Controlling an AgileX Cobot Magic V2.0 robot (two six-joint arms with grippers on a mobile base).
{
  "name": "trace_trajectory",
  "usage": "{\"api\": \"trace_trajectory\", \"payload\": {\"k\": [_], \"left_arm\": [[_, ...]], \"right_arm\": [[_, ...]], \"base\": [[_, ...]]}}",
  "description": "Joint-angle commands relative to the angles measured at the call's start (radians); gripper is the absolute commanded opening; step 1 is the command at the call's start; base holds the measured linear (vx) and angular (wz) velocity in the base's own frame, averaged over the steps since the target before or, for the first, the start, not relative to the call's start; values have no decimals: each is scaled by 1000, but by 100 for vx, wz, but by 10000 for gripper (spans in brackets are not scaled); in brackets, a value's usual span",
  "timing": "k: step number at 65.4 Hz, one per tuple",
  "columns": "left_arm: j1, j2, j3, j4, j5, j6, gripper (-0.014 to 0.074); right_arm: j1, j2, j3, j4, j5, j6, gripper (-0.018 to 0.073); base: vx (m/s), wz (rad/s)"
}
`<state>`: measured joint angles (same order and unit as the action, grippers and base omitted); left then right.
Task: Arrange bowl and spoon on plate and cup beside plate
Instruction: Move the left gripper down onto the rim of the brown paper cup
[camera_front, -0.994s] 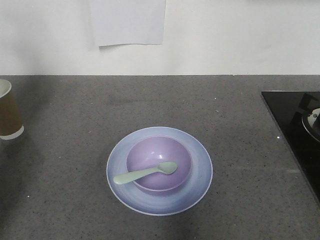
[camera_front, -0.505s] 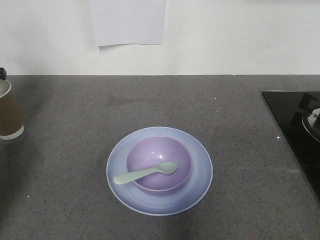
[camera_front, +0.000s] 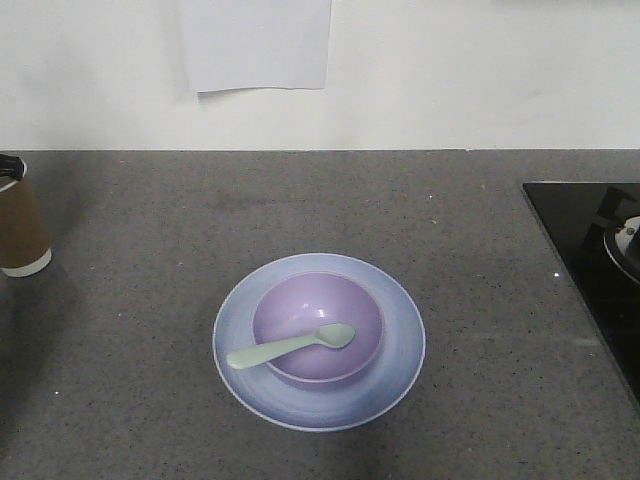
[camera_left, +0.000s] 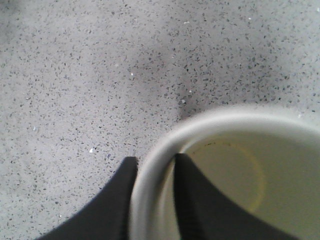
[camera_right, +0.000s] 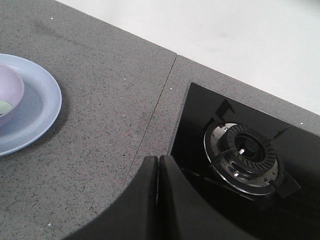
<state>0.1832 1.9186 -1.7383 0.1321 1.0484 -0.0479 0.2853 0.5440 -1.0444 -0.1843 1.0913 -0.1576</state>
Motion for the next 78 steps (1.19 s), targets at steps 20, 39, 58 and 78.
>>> {"api": "trace_trajectory", "payload": {"k": [20,39,58,78], "left_arm": [[4,-100,-30,-100,4,60,-7],[-26,-244,-30,-457,127,236,-8],[-204,-274,-2,-487,204,272,-8],[-317,-273,158,-440,128,268,-8]], "right_arm": [[-3,7,-20,-8,-59,0,-6],[-3,7,-20,9,-59,0,-6],[-3,7,-20,27,-55,0,-6],[-3,7,-20,35,-45,0,-6]], "base": [[0,0],[0,0],[0,0],[0,0]]}}
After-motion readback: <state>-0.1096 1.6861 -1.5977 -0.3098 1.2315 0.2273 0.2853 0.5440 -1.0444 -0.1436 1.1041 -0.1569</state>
